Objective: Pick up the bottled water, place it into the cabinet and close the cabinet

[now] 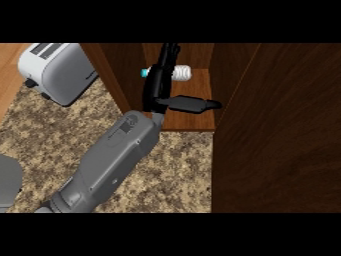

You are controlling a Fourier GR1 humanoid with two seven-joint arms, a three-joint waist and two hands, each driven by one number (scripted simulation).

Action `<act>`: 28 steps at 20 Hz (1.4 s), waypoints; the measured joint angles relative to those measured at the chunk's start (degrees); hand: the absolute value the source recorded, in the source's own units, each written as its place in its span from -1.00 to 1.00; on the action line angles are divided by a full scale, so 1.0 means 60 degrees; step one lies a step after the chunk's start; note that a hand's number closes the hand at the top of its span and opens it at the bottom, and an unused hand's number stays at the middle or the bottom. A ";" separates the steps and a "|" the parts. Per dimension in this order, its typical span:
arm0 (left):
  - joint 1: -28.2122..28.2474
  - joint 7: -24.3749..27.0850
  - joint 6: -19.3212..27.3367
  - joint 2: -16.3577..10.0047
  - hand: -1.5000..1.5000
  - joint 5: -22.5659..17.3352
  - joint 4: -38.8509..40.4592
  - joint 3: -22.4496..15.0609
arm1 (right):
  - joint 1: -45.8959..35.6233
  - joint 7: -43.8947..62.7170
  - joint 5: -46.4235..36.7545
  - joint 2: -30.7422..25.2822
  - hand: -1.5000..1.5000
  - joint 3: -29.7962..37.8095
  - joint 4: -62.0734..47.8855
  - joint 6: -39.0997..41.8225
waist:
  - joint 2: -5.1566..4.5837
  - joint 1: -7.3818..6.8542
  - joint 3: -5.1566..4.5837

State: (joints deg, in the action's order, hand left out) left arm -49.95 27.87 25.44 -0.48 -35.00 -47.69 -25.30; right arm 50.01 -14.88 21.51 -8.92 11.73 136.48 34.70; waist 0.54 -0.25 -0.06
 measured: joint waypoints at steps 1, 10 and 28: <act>0.0253 -0.0103 0.0095 0.0015 -1.00 0.0041 -0.0440 -0.0126 | -0.0022 0.0033 -0.0006 0.0011 -1.00 -0.0037 0.0000 -0.0033 | 0.0005 -0.0031 0.0000; 0.3144 -0.0872 0.0570 -0.0592 -1.00 0.0478 -0.4272 -0.1305 | -0.0206 0.0155 -0.0071 0.0111 -1.00 -0.0287 0.0019 -0.0193 | -0.0006 -0.0082 0.0001; 0.7437 -0.0783 0.0333 -0.2823 -1.00 0.0619 -0.8732 -0.1630 | -0.0118 0.1466 -0.0521 -0.1062 1.00 -0.3532 0.0194 0.1075 | -0.0014 -0.0038 -0.0017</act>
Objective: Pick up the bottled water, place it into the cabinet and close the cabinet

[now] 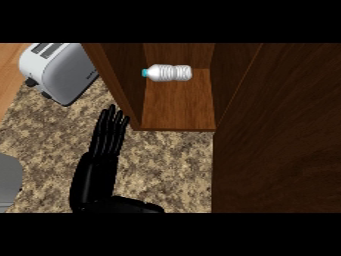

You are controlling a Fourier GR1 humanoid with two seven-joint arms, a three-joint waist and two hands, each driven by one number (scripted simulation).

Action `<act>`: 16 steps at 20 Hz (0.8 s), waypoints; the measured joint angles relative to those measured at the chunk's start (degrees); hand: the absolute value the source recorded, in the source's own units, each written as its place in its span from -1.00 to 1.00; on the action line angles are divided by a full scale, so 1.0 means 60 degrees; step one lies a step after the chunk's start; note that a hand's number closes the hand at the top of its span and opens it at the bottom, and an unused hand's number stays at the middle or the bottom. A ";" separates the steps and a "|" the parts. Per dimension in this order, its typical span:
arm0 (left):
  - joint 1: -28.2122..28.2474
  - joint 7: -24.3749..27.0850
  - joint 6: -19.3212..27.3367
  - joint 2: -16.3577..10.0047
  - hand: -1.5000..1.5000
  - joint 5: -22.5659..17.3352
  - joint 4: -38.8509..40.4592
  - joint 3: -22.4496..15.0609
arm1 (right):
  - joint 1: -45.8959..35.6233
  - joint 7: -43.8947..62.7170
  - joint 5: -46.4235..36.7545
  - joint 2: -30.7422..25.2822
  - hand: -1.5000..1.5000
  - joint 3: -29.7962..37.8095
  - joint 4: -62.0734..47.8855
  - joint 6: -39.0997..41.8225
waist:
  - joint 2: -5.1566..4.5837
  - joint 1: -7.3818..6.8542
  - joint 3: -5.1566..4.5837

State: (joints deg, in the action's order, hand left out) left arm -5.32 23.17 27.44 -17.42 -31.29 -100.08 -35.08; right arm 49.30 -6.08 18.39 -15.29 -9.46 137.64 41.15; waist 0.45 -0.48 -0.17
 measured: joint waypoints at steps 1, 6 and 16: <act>0.0172 0.0054 0.0033 -0.0066 -1.00 0.0042 -0.0155 -0.0002 | 0.0017 0.0064 -0.0052 0.0009 1.00 -0.0254 0.0020 0.0000 | 0.0006 0.0015 -0.0002; 0.1095 0.0263 -0.0220 -0.0622 -1.00 -0.0084 -0.0845 0.0169 | -0.0303 0.0455 -0.0520 0.0154 1.00 -0.1388 0.0105 -0.0195 | 0.0023 0.0014 -0.0016; 0.2371 0.0630 -0.0851 -0.1463 -1.00 -0.0602 -0.1735 0.0972 | -0.1389 0.1871 -0.2878 0.0809 1.00 -0.3436 0.0721 -0.1400 | 0.0036 -0.0059 -0.0042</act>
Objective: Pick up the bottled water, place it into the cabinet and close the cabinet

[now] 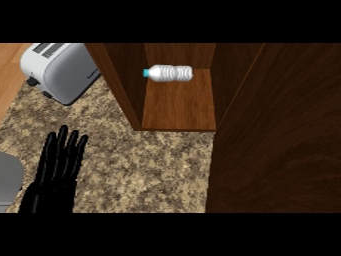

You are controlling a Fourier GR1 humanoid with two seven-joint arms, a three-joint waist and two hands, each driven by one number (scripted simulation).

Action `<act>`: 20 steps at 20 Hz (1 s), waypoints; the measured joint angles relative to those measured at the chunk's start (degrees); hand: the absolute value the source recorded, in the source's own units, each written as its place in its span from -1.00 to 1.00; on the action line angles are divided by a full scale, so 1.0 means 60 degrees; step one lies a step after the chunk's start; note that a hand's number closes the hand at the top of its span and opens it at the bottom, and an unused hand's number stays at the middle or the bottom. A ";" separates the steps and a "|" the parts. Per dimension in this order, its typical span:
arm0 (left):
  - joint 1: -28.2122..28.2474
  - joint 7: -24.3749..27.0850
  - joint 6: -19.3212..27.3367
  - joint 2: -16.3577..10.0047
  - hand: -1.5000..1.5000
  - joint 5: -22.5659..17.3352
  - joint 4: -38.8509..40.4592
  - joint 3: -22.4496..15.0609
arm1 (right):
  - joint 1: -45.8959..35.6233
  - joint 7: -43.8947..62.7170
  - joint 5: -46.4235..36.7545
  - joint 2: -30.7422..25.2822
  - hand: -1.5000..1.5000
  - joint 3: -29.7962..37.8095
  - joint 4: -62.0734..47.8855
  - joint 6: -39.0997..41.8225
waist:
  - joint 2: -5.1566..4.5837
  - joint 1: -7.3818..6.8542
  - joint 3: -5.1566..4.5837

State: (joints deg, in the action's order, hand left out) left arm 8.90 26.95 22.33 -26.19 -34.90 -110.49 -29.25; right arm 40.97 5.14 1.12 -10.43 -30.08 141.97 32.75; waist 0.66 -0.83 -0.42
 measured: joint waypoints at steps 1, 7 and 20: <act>0.0150 0.0052 -0.0082 -0.0080 -1.00 -0.0044 -0.0103 0.0056 | -0.0170 0.0193 -0.0152 0.0067 1.00 -0.0123 0.0025 -0.0125 | 0.0003 -0.0017 -0.0001; 0.0674 0.0253 -0.0519 -0.0386 -1.00 -0.0330 -0.0280 0.0430 | -0.1525 0.1297 -0.0570 0.0365 1.00 -0.0646 0.0011 -0.0406 | 0.0023 -0.0090 -0.0002; 0.1531 0.0514 -0.1478 -0.1044 -1.00 -0.0881 -0.0573 0.1122 | -0.4802 0.3044 -0.1215 0.0486 1.00 -0.1967 -0.0313 -0.0875 | 0.0004 -0.0235 -0.0042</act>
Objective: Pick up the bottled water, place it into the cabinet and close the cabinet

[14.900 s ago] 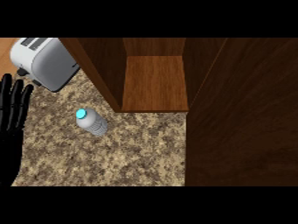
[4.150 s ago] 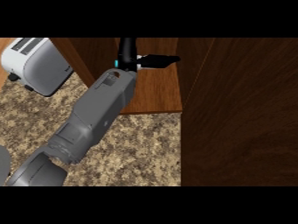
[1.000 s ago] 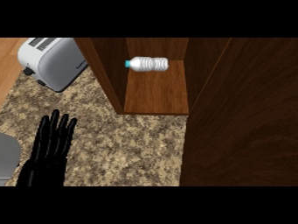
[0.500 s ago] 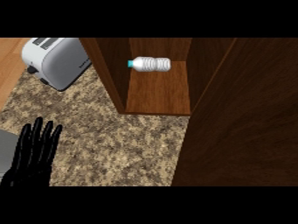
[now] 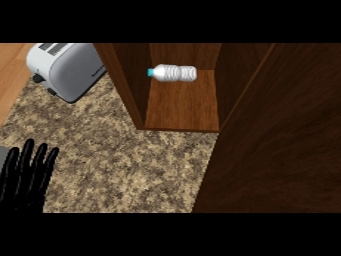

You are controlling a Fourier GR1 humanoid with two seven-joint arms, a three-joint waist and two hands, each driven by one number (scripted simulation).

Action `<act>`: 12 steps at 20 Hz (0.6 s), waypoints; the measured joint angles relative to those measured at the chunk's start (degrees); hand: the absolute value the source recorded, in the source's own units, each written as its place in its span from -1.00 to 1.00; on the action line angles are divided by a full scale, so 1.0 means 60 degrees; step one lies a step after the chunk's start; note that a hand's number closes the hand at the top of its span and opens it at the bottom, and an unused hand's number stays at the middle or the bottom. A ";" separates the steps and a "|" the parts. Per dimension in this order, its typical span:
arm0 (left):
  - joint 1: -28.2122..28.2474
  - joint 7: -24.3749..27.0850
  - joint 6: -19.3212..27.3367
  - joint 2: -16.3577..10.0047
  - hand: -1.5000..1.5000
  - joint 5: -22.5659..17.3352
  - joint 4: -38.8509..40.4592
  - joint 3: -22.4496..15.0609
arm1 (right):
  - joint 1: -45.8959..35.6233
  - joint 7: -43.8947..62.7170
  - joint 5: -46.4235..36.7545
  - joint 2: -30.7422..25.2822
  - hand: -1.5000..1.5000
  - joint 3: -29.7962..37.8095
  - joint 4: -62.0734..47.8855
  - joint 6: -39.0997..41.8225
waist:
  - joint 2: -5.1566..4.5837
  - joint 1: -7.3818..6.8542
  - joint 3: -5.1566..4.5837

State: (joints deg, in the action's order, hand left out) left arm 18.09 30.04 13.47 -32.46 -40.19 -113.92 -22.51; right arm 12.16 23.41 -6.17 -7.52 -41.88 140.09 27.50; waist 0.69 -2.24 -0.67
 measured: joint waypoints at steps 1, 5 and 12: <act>0.0026 0.0008 -0.0043 -0.0035 -1.00 -0.0021 -0.0008 0.0044 | -0.0162 0.0032 -0.0008 -0.0094 1.00 -0.0041 0.0000 -0.0001 | -0.0011 -0.0020 -0.0001; 0.0094 0.0023 -0.0266 -0.0180 -1.00 -0.0169 -0.0077 0.0241 | -0.0612 0.0161 -0.0002 -0.0320 1.00 -0.0104 -0.0005 0.0014 | -0.0045 -0.0094 -0.0009; 0.0174 0.0036 -0.0547 -0.0344 -1.00 -0.0317 -0.0112 0.0437 | -0.0999 0.0276 0.0091 -0.0491 1.00 -0.0085 -0.0009 0.0130 | -0.0115 -0.0255 -0.0020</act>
State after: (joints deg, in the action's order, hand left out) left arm 19.13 30.26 10.18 -34.52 -42.09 -114.59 -19.89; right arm 6.16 25.06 -5.62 -10.47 -42.39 140.04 28.28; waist 0.00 -3.77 -0.79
